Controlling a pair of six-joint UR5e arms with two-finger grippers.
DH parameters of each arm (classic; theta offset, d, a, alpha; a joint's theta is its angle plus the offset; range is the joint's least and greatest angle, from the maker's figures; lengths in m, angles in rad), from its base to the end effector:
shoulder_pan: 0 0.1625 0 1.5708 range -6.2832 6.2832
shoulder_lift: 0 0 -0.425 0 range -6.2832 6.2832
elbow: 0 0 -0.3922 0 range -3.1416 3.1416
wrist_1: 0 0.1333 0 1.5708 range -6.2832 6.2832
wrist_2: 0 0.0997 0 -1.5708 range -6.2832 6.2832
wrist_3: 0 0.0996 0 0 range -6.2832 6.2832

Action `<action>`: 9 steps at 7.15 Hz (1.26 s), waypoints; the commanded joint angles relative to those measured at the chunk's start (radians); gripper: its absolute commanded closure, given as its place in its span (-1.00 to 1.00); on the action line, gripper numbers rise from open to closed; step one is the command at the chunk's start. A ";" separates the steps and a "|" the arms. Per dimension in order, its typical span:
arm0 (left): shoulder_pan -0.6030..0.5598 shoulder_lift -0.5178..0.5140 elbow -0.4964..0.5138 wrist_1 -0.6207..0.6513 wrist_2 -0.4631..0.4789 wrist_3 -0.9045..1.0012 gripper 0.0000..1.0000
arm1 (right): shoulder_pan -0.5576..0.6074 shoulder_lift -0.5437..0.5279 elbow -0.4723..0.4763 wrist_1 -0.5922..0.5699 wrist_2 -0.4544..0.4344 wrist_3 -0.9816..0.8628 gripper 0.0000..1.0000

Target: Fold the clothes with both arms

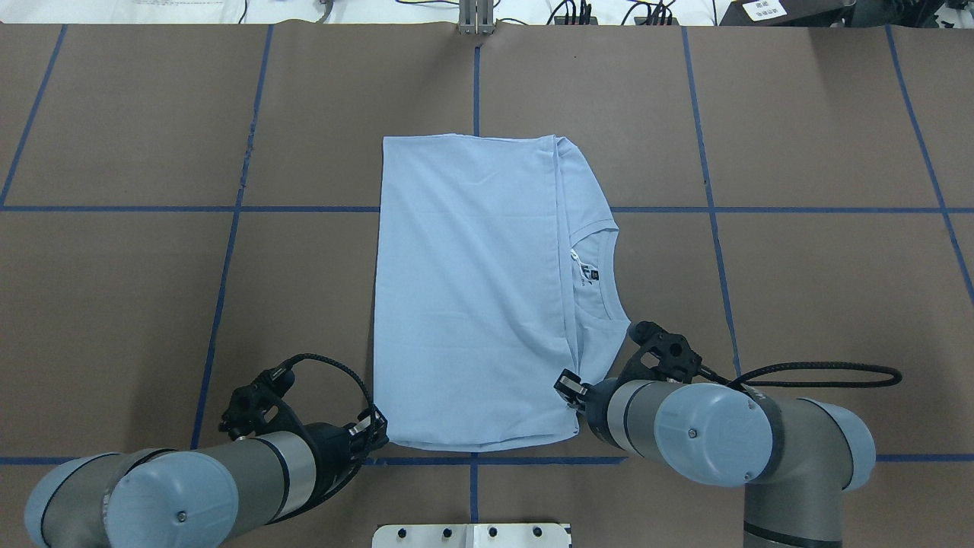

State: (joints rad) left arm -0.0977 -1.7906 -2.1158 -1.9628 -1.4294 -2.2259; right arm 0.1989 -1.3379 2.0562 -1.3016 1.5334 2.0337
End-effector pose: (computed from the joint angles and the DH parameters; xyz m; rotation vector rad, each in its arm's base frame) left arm 0.4892 -0.1960 0.2541 -0.2026 1.1757 -0.7459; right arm -0.4938 -0.2393 0.2895 -0.0977 -1.0013 0.6247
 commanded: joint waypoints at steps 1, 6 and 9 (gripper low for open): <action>0.042 0.013 -0.140 0.068 0.004 -0.076 1.00 | -0.064 -0.068 0.141 0.001 -0.001 0.078 1.00; -0.220 -0.146 -0.169 0.217 -0.070 0.125 1.00 | 0.168 0.021 0.146 -0.011 0.016 0.095 1.00; -0.353 -0.214 0.021 0.188 -0.079 0.273 1.00 | 0.356 0.193 -0.111 -0.005 0.132 0.070 1.00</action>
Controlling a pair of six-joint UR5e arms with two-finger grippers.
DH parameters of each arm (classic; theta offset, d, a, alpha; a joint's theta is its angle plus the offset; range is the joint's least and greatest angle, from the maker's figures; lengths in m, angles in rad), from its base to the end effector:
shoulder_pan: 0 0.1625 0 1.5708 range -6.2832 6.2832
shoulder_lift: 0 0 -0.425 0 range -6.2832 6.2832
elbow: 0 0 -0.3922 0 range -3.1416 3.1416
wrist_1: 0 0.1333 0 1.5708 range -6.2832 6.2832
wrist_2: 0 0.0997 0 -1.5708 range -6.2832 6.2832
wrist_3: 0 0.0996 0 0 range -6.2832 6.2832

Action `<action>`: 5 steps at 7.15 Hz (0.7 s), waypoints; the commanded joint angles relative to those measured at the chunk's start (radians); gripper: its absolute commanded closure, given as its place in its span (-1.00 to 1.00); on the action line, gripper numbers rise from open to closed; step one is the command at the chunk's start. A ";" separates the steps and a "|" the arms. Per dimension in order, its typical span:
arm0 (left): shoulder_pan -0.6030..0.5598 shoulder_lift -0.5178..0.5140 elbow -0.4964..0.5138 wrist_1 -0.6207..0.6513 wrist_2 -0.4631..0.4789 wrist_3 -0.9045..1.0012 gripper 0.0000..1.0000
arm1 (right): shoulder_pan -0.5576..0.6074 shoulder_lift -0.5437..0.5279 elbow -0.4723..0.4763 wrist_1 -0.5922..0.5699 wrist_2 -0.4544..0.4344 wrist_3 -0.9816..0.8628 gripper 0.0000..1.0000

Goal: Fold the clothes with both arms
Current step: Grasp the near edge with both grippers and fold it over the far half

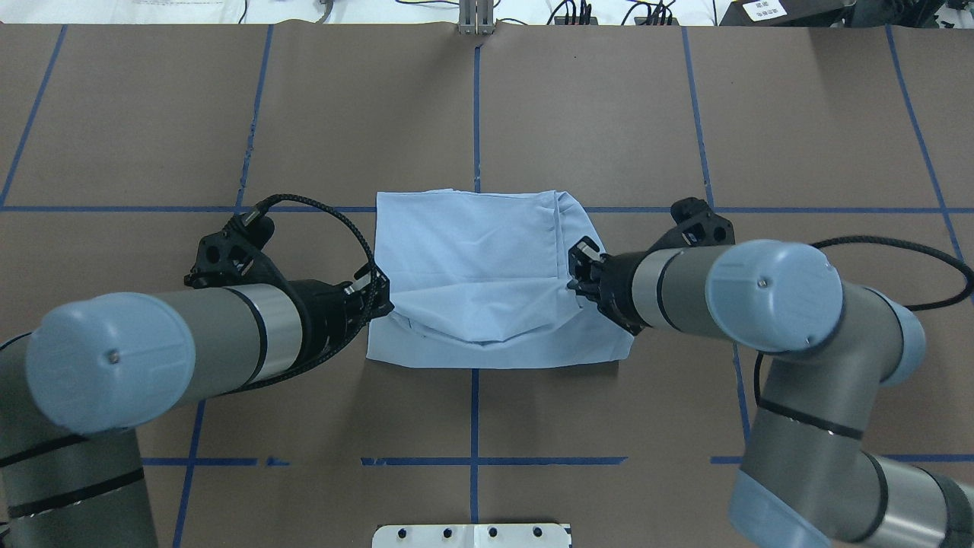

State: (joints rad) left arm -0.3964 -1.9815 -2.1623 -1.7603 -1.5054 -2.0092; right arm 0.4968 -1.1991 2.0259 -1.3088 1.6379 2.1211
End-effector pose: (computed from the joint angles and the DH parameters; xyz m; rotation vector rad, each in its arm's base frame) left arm 0.4166 -0.3259 0.1658 0.0334 1.2273 -0.7699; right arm -0.4269 -0.3755 0.2276 -0.0930 -1.1294 0.9015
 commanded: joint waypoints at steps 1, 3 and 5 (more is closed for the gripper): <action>-0.090 -0.040 0.150 -0.068 -0.003 0.087 1.00 | 0.072 0.068 -0.111 0.003 0.028 -0.029 1.00; -0.143 -0.071 0.298 -0.200 -0.004 0.141 1.00 | 0.083 0.134 -0.215 0.005 0.029 -0.042 1.00; -0.177 -0.126 0.412 -0.238 -0.004 0.184 1.00 | 0.120 0.191 -0.329 0.006 0.069 -0.084 1.00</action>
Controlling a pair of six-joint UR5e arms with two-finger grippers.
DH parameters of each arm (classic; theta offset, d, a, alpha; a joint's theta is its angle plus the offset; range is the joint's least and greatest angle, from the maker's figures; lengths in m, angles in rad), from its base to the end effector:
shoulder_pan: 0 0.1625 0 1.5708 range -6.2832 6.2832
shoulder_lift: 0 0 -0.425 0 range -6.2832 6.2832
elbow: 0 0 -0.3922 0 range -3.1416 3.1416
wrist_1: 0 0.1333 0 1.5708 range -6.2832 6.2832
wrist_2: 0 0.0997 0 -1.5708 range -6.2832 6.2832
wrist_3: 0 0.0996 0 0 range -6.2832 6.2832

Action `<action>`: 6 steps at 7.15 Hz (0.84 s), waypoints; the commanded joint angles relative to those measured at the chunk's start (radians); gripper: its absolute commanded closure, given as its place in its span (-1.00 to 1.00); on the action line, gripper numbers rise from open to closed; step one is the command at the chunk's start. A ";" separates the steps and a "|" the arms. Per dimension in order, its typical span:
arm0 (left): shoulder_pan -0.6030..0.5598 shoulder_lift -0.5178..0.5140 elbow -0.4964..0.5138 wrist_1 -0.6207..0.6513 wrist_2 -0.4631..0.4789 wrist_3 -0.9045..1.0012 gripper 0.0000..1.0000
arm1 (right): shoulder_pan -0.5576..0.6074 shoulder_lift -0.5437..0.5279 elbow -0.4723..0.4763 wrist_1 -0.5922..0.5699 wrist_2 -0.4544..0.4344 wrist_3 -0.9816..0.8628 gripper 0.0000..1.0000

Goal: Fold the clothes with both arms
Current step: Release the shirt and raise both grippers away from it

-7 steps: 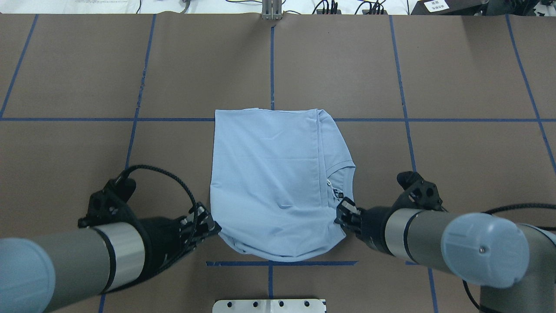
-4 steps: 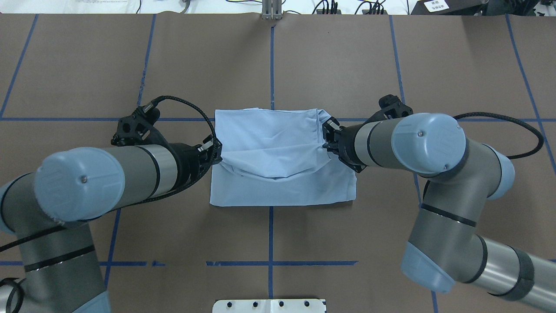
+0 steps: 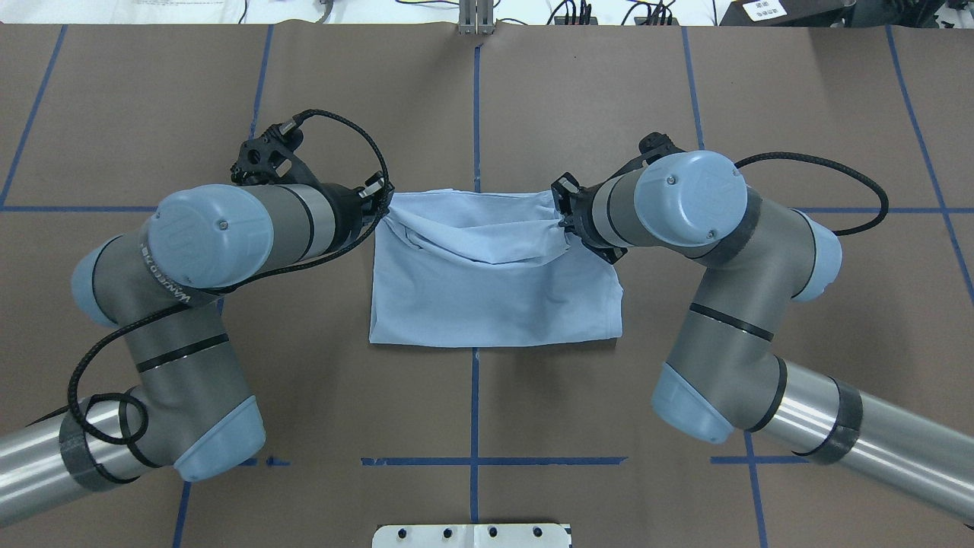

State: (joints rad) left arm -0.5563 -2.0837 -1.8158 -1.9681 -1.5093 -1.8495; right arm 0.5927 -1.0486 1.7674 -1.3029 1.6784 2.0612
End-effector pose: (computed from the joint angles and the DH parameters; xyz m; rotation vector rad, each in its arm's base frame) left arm 0.4568 -0.4482 0.2121 0.2200 1.1696 -0.7730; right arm -0.4663 -0.4618 0.2440 -0.0502 -1.0309 0.9371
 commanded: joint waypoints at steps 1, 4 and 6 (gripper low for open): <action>-0.025 -0.030 0.131 -0.090 0.001 0.033 1.00 | 0.044 0.050 -0.106 0.002 0.067 -0.042 1.00; -0.103 -0.120 0.387 -0.199 0.006 0.227 -0.88 | 0.123 0.190 -0.407 0.105 0.135 -0.354 -0.99; -0.137 -0.125 0.395 -0.218 0.000 0.291 -1.00 | 0.267 0.229 -0.542 0.197 0.313 -0.588 -1.00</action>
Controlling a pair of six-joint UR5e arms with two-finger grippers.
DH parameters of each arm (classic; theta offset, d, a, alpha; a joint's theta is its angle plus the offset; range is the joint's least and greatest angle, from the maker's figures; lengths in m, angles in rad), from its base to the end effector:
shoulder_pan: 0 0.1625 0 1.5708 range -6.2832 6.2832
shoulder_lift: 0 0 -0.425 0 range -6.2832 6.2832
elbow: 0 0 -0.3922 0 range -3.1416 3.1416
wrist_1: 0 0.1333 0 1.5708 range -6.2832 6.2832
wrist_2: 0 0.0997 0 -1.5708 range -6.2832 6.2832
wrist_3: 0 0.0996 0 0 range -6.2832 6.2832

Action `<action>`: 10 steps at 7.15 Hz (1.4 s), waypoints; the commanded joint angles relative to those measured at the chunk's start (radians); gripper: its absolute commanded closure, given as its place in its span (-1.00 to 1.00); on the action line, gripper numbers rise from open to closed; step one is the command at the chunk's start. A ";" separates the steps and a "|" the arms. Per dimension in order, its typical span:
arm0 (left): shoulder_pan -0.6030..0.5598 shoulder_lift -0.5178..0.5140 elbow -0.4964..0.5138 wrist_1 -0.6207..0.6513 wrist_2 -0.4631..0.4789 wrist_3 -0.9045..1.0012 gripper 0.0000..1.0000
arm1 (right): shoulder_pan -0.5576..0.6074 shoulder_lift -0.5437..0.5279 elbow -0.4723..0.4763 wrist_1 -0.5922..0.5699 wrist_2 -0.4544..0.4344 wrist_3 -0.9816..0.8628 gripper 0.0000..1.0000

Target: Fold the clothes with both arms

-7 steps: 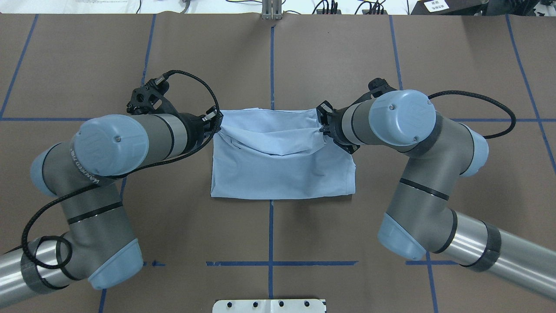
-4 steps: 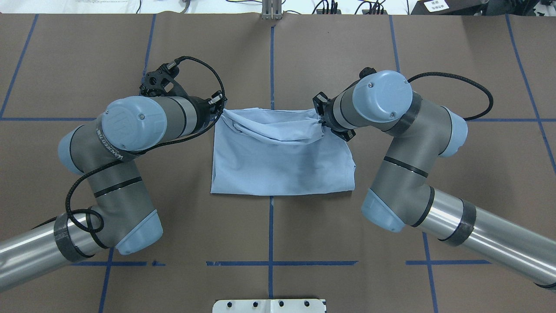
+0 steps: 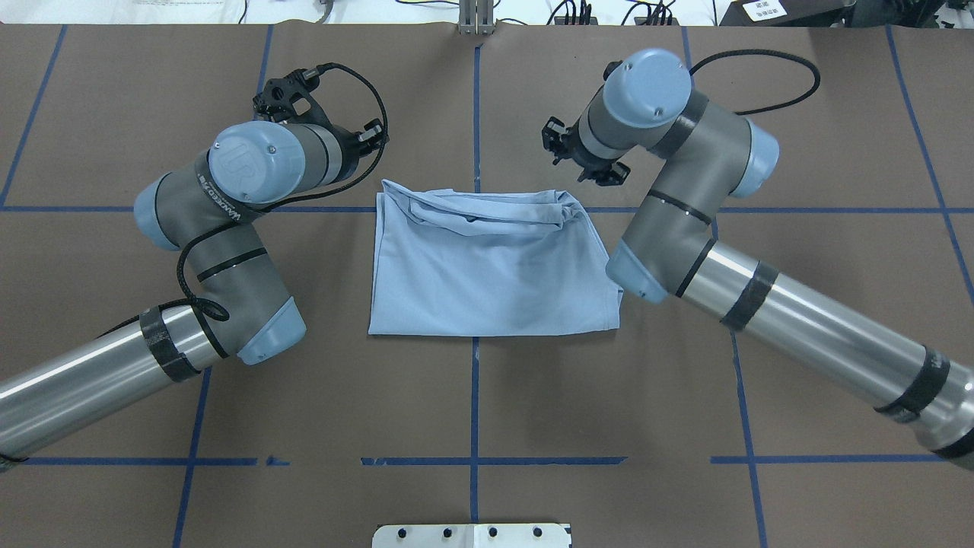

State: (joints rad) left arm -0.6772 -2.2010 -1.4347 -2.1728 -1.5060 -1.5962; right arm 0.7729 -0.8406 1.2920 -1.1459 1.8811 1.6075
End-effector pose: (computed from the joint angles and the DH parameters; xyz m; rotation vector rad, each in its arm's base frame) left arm 0.4811 -0.5662 0.2766 0.4145 1.0411 -0.6649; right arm -0.4816 -0.6134 0.2921 0.0427 -0.9305 0.6157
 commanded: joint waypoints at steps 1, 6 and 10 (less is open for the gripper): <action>-0.016 -0.006 0.002 -0.013 -0.019 0.039 -1.00 | 0.109 0.020 -0.065 0.038 0.180 -0.139 -1.00; -0.038 0.038 -0.156 -0.002 -0.166 0.071 -1.00 | -0.133 -0.126 0.275 0.002 0.001 0.032 1.00; -0.038 0.050 -0.164 -0.012 -0.171 0.068 -1.00 | -0.198 -0.057 0.168 -0.023 -0.098 0.014 1.00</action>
State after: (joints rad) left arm -0.7148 -2.1529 -1.5933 -2.1835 -1.6756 -1.5268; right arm 0.5801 -0.9295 1.5210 -1.1712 1.8061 1.6299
